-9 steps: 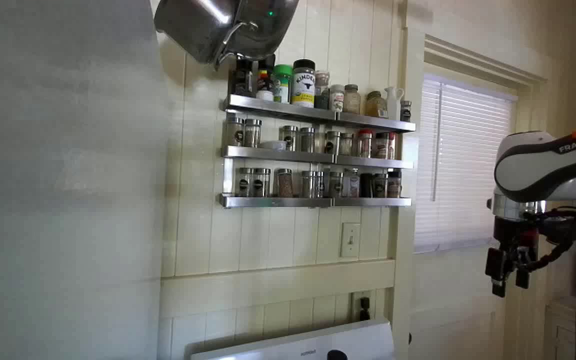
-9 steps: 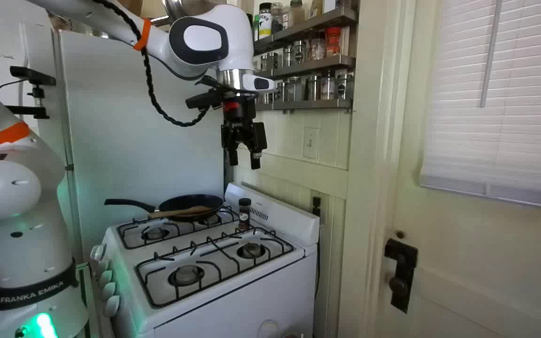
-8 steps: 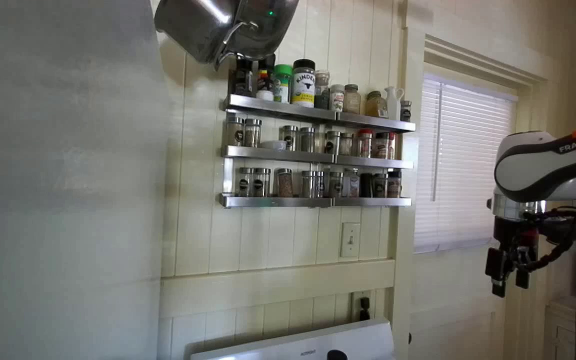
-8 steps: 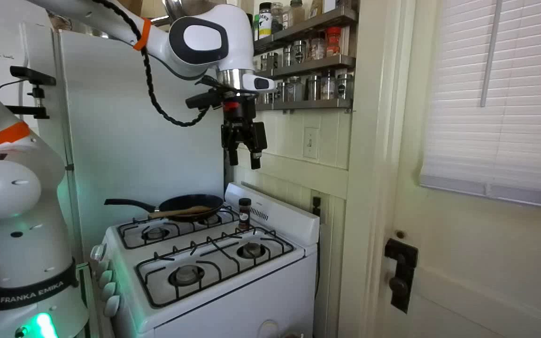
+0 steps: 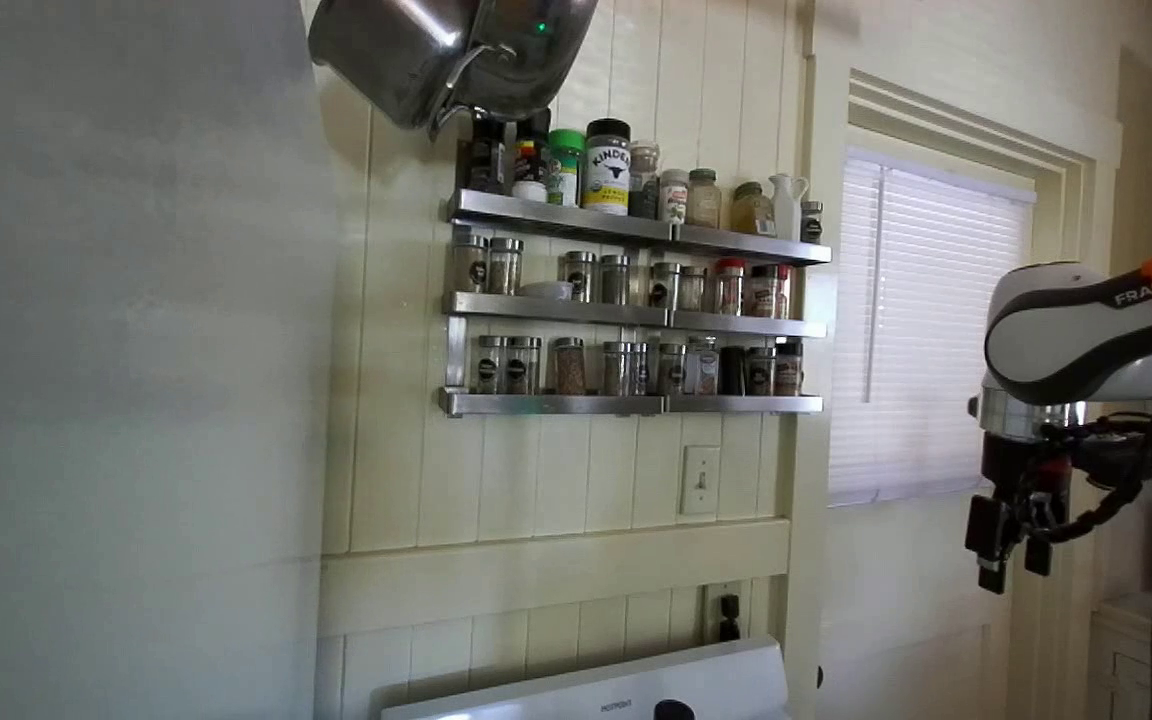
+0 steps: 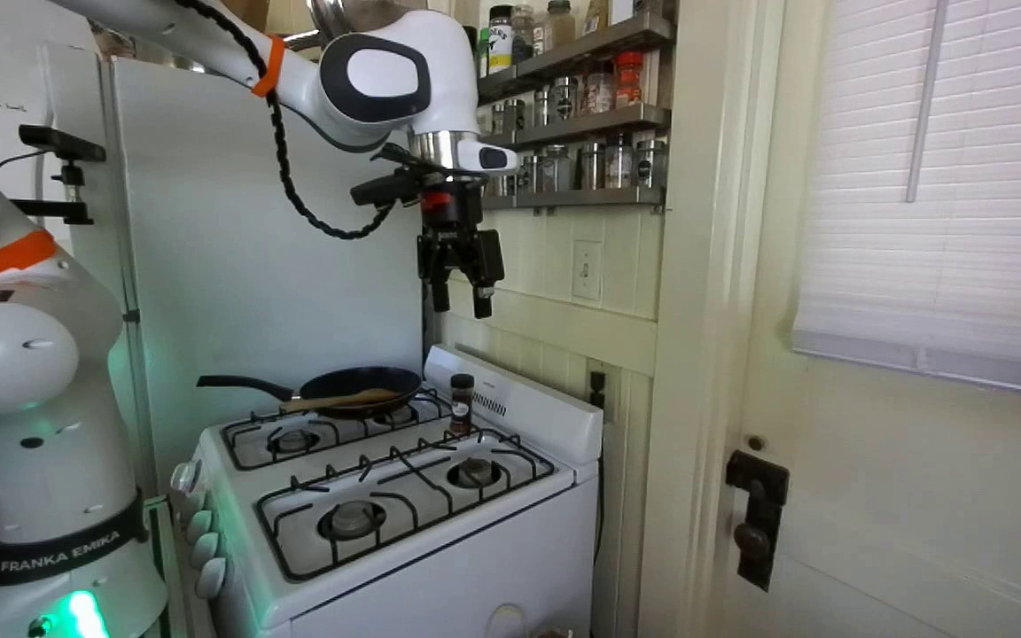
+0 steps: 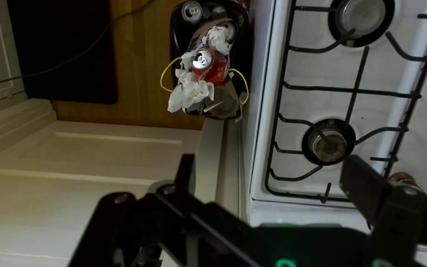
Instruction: Pick up the jar from the stove top and put it on the topmost shelf.
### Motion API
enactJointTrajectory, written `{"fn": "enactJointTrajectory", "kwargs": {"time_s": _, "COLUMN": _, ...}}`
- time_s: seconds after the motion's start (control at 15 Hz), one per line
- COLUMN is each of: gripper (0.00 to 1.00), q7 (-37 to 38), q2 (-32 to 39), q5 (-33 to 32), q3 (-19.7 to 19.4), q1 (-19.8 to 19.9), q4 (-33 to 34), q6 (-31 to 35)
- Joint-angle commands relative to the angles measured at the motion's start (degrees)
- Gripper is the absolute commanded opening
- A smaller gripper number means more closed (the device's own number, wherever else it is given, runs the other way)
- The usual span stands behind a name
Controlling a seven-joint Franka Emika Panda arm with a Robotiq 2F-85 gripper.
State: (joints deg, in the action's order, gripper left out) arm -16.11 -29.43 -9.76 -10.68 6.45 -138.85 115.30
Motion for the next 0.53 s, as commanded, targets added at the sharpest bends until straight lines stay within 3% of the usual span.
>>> {"fn": "enactJointTrajectory", "kwargs": {"time_s": 0.0, "gripper": 1.00, "q7": 0.0, "q2": 3.0, "q5": 1.5, "q3": 2.5, "q1": -3.2, "q4": 0.0, "q6": 4.5}}
{"fn": "enactJointTrajectory", "kwargs": {"time_s": 0.2, "gripper": 1.00, "q7": 3.8, "q2": 8.0, "q5": 1.3, "q3": 6.6, "q1": -5.4, "q4": 1.7, "q6": 8.5}}
{"fn": "enactJointTrajectory", "kwargs": {"time_s": 0.47, "gripper": 1.00, "q7": 8.0, "q2": 15.2, "q5": 5.8, "q3": 9.7, "q1": -8.5, "q4": 4.0, "q6": 12.8}}
